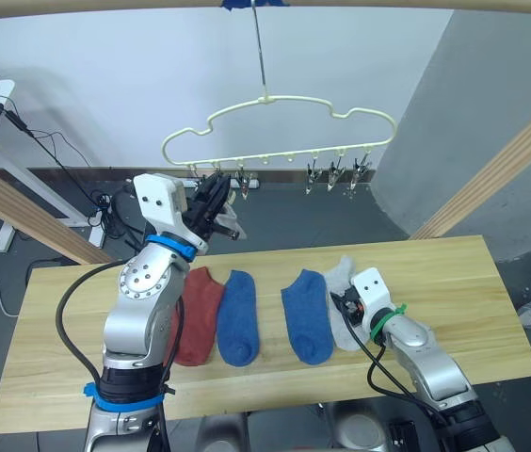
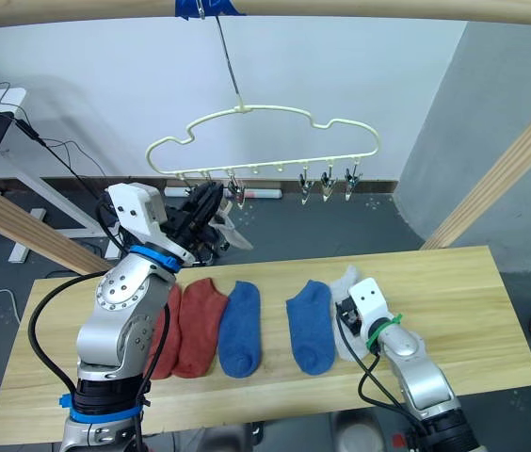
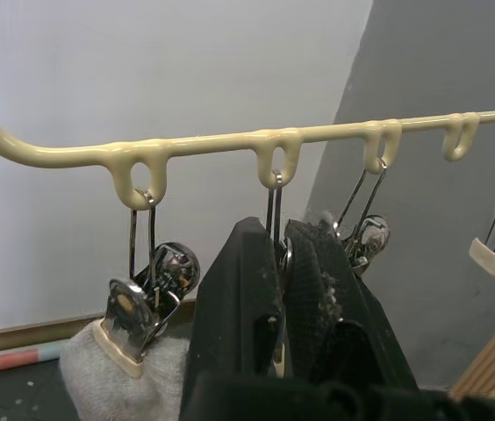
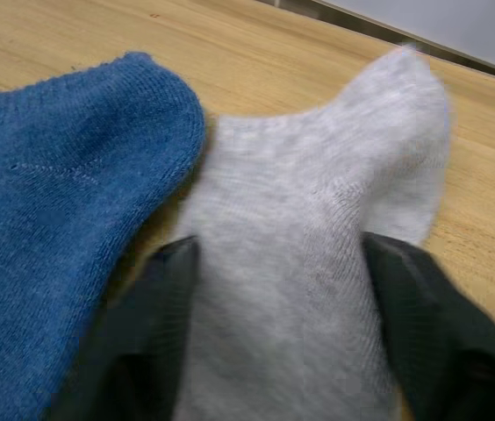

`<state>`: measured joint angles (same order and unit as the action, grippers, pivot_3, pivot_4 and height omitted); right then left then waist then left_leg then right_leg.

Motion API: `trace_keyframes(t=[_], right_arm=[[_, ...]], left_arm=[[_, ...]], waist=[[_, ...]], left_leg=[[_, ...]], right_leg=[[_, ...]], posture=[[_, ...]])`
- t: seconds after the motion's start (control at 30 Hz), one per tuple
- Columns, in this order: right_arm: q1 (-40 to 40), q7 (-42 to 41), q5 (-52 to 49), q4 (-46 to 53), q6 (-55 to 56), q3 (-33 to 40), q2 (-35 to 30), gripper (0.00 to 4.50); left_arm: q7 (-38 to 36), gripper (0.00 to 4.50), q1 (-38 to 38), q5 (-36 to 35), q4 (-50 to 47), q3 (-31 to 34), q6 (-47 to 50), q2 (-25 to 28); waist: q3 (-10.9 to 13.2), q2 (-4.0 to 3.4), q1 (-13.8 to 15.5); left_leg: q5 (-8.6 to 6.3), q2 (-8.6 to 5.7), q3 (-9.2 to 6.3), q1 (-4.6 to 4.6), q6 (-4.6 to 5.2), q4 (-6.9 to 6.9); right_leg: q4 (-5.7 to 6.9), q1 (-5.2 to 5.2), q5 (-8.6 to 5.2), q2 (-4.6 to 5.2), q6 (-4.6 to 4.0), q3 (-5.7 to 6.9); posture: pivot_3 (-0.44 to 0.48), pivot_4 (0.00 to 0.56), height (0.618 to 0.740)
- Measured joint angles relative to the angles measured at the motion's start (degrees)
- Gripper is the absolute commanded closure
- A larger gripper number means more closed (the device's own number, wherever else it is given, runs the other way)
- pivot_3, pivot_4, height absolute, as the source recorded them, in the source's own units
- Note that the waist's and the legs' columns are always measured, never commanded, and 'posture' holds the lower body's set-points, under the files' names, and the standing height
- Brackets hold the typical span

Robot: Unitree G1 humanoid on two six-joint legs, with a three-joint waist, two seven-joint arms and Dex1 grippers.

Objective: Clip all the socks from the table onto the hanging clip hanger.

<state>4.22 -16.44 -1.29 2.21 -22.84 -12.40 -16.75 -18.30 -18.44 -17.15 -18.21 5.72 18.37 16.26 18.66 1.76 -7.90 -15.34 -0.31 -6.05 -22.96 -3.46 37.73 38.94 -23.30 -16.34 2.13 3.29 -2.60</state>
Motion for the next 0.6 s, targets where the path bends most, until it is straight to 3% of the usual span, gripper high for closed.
trace_keyframes(t=[0.17, 0.43, 0.6], right_arm=[[-0.70, 0.04, 0.69, 0.17, 1.20, 0.00, -0.08, 4.48], [-1.29, -4.70, 5.28, 8.29, 3.33, -0.72, -8.33, 4.50], [6.82, -14.01, 7.82, 16.50, 11.44, -3.72, -15.78, 4.50]], left_arm=[[-0.38, 4.43, -0.02, -1.13, -0.16, 1.35, 1.01, 1.11], [-2.42, 4.43, -1.19, -8.25, -1.15, 3.94, 6.00, 2.75], [-4.29, 4.43, -4.56, -17.31, -1.79, 6.64, 14.40, 5.73]], waist=[[0.00, 0.00, 0.01], [0.33, -0.01, 0.06], [0.76, -0.07, -0.25]], left_leg=[[0.00, 0.00, 0.00, 0.00, 0.00, 0.00], [0.00, -0.03, 0.01, -0.02, -0.01, 0.00], [0.00, 0.04, -0.01, 0.00, -0.01, 0.00]], right_leg=[[0.00, 0.00, 0.00, 0.00, 0.00, 0.00], [-0.02, 0.00, 0.00, -0.01, 0.03, 0.01], [0.01, -0.03, -0.06, -0.14, 0.17, 0.03]], posture=[[-0.214, 0.349, 0.740], [-0.221, 0.357, 0.740], [-0.224, 0.359, 0.740]])
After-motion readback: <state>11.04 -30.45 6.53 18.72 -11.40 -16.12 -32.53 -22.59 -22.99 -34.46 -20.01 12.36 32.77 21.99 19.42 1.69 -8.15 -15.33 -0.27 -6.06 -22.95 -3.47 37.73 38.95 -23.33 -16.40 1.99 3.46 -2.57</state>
